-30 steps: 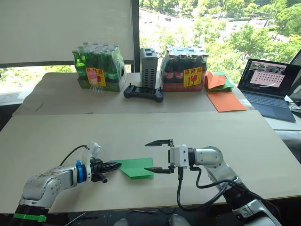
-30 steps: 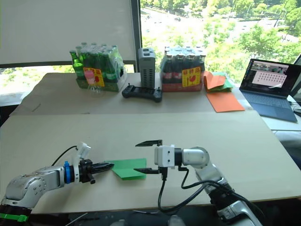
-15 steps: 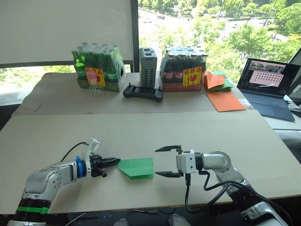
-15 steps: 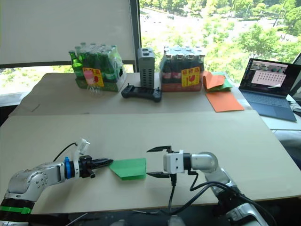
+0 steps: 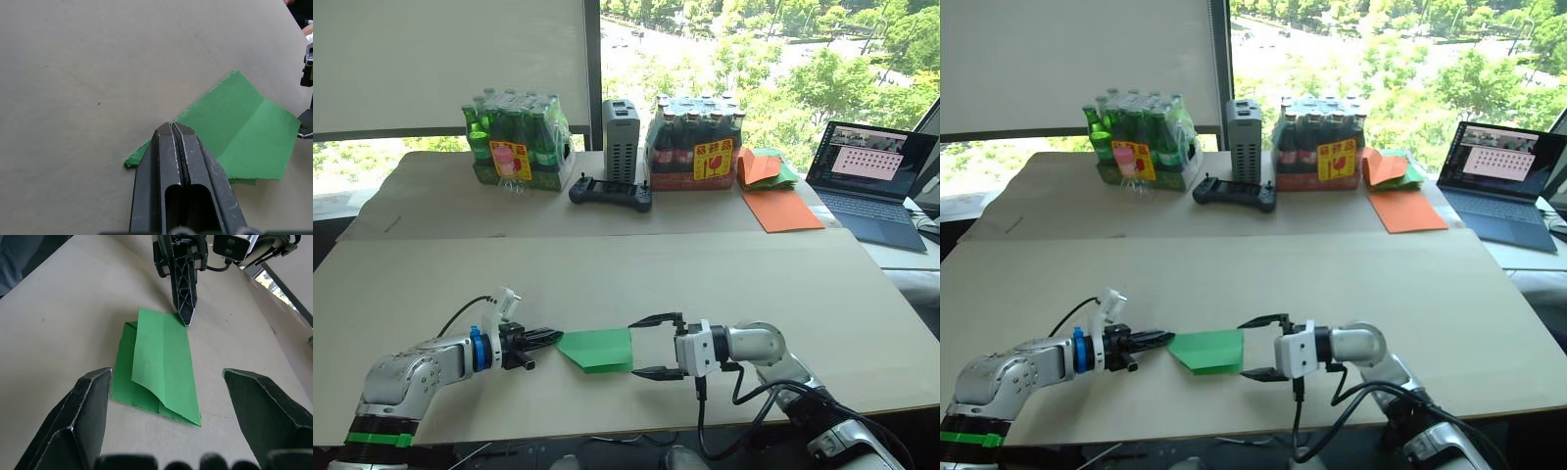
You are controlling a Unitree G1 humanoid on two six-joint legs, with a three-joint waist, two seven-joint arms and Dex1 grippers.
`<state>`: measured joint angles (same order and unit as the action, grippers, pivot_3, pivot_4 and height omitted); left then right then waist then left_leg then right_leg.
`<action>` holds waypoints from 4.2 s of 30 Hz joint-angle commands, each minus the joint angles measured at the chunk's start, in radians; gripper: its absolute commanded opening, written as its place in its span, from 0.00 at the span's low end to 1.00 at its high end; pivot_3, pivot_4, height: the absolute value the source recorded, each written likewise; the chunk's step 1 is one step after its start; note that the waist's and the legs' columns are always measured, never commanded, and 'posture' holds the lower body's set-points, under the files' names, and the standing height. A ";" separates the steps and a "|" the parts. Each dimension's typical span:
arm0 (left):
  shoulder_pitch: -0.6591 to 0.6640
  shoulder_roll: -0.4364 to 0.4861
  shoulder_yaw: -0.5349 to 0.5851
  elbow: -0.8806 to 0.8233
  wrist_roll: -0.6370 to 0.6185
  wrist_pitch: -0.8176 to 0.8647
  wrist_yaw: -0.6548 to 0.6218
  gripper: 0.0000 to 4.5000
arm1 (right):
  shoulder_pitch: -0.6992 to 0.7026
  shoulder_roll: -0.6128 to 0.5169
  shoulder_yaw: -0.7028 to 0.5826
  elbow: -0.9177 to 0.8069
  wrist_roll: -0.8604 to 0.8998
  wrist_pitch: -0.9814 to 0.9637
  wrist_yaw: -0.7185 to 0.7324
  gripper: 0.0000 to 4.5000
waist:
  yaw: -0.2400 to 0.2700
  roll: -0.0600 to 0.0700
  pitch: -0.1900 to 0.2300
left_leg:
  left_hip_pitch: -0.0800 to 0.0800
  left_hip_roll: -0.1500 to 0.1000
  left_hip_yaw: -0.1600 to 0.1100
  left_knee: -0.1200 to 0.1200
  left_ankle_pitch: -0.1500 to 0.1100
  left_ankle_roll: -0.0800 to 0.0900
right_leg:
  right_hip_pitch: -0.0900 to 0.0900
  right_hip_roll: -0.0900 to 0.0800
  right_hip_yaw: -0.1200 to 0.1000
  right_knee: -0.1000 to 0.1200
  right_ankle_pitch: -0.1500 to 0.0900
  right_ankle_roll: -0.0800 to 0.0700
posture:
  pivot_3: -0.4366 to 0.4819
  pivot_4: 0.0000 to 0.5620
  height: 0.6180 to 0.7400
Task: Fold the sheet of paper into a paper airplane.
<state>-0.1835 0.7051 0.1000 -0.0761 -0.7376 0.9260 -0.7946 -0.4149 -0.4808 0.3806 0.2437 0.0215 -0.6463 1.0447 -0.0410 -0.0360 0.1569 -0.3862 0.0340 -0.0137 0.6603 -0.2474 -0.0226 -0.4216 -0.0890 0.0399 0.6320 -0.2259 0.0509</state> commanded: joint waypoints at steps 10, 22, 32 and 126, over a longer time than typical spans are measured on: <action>0.031 -0.013 0.004 -0.046 0.009 0.027 0.007 0.01 | -0.032 0.029 -0.002 0.017 -0.027 -0.062 -0.038 0.89 | 0.001 0.000 0.000 | 0.000 0.000 0.000 0.000 0.000 0.000 | 0.000 0.000 0.000 0.000 0.000 0.000 | 0.48 0.27 0.89; 0.038 -0.021 0.009 -0.054 0.009 0.032 0.013 0.00 | -0.032 0.036 0.001 0.028 -0.031 -0.086 -0.040 0.09 | 0.001 0.000 0.000 | 0.000 0.000 0.000 0.000 0.000 0.000 | 0.000 0.000 0.000 0.000 0.000 0.000 | 0.48 0.27 0.89; 0.042 -0.023 0.009 -0.057 0.009 0.032 0.014 0.00 | -0.034 0.064 -0.001 -0.044 0.059 0.163 0.003 0.01 | 0.000 0.000 0.000 | 0.001 0.000 0.000 0.000 0.000 0.000 | 0.000 0.000 0.000 0.000 0.000 0.000 | 0.48 0.27 0.89; 0.083 -0.076 -0.040 -0.152 0.041 -0.010 0.080 0.00 | -0.057 0.104 -0.019 -0.167 0.116 1.007 -0.008 0.01 | -0.001 0.000 0.000 | 0.000 0.000 0.000 0.000 0.000 0.000 | 0.000 0.000 0.000 0.000 0.000 0.000 | 0.48 0.27 0.89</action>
<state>-0.1074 0.6277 0.0497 -0.2463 -0.7097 0.9132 -0.7239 -0.4819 -0.3690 0.3532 0.1075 0.1368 0.3460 1.0276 -0.0419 -0.0361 0.1566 -0.3861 0.0340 -0.0138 0.6605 -0.2475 -0.0226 -0.4214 -0.0887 0.0400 0.6318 -0.2259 0.0509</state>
